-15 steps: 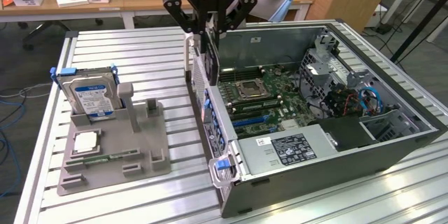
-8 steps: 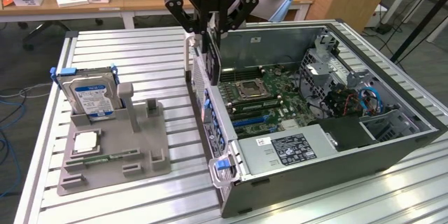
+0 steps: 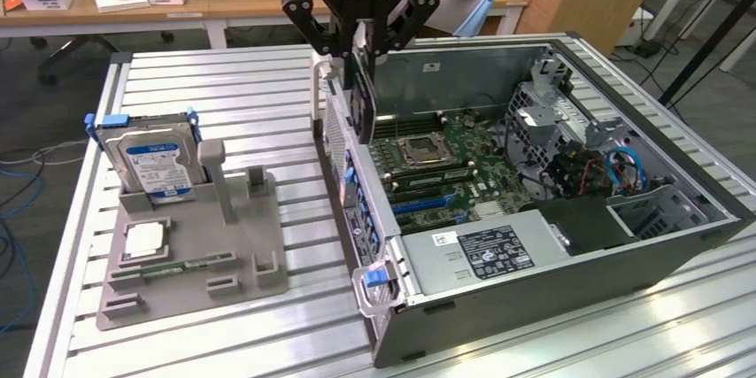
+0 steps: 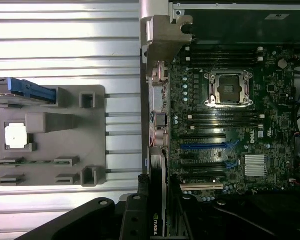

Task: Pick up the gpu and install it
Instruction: 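Pick up the gpu and move the gpu toward the slot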

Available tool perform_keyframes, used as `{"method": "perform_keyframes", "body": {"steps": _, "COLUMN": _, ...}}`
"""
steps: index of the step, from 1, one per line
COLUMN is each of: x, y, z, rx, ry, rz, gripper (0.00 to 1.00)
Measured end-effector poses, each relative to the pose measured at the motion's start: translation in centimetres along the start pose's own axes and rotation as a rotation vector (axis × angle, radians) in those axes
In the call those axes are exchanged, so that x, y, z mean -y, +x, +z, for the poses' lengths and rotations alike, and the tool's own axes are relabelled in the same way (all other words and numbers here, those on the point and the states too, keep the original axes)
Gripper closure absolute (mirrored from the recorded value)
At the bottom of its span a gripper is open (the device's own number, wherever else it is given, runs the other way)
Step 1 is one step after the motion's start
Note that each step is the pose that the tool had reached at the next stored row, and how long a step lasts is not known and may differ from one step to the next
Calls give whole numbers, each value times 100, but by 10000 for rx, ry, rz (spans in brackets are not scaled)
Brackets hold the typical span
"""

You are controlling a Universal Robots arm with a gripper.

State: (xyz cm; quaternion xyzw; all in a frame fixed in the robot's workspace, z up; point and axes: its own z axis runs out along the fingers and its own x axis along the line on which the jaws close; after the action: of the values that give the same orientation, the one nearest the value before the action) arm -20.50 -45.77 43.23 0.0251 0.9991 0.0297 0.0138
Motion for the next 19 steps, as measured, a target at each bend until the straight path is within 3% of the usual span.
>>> {"method": "perform_keyframes", "body": {"steps": 19, "x": -4, "y": -73, "z": 2, "rx": 0, "ry": 0, "rz": 0, "gripper": 74}}
